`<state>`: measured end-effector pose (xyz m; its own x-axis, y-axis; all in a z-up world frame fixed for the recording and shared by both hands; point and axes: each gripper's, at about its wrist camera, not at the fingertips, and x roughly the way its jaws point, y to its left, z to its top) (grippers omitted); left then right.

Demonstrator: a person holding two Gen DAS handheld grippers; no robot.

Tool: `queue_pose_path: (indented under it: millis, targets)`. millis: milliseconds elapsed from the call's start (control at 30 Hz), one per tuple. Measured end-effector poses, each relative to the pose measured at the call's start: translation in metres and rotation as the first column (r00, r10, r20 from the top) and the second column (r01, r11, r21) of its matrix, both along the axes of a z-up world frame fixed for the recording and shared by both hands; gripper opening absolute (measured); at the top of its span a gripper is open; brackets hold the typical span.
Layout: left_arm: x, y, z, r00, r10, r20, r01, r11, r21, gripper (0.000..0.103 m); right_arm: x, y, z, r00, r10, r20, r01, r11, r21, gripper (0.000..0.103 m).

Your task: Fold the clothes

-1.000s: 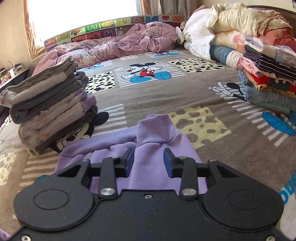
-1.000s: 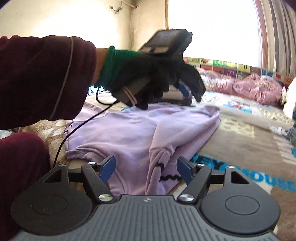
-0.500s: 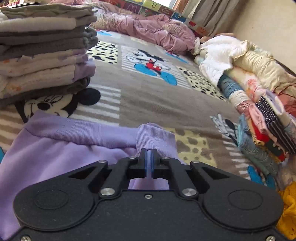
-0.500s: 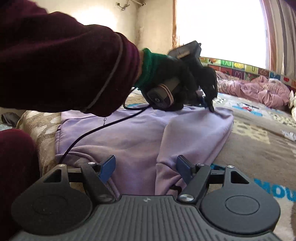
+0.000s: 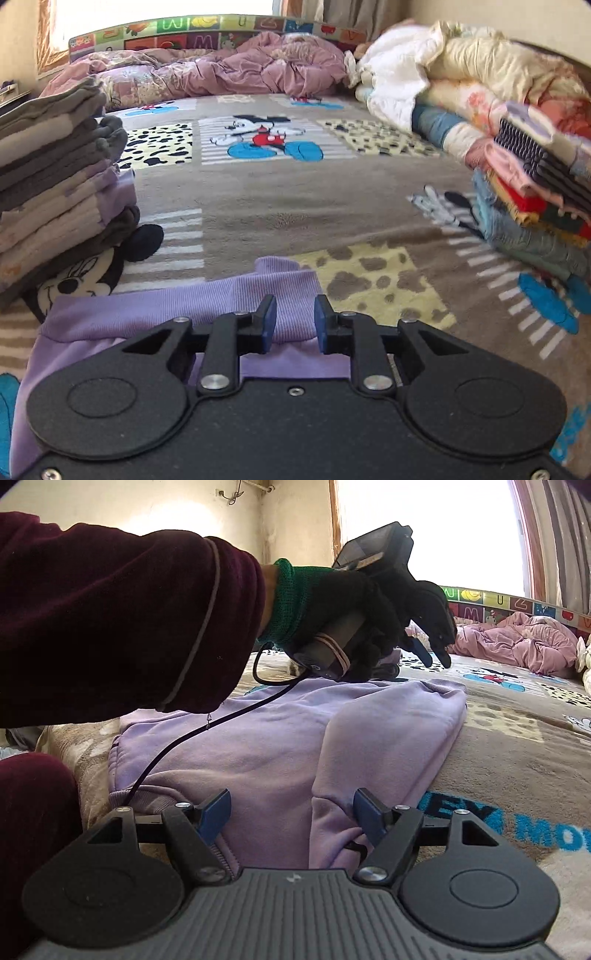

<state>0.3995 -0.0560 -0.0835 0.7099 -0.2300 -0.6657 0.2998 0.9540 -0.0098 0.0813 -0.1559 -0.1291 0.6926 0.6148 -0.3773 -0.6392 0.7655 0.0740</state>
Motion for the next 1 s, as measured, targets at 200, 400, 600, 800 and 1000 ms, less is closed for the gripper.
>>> queue_pose_path:
  millis: [200,400,600,800,1000]
  targets:
    - [0.018,0.0,-0.016,0.997,0.055,-0.061,-0.051,0.996,0.069,0.02,0.003,0.001,-0.001,1.0,0.013,-0.02,-0.013,1.0,-0.009,0.074]
    - [-0.059,0.041,0.032,0.991,0.112,0.08,-0.105,0.991,-0.079,0.044,-0.003,-0.004,0.004,1.0,0.0,0.006,0.0,1.0,0.022,0.073]
    - [-0.183,0.117,0.038,0.964,0.259,0.068,-0.23,0.932,-0.28,0.048,-0.025,-0.024,0.024,0.991,-0.109,0.077,0.098,0.987,0.131,0.073]
    - [-0.312,0.188,0.017,0.89,0.455,-0.008,-0.397,0.768,-0.502,0.058,-0.008,-0.088,0.001,0.926,-0.189,-0.327,0.326,0.837,0.44,0.073]
    - [-0.36,0.233,-0.026,0.832,0.515,-0.209,-0.524,0.601,-0.604,0.06,-0.001,-0.112,-0.033,0.844,-0.112,-0.524,0.435,0.715,0.548,0.071]
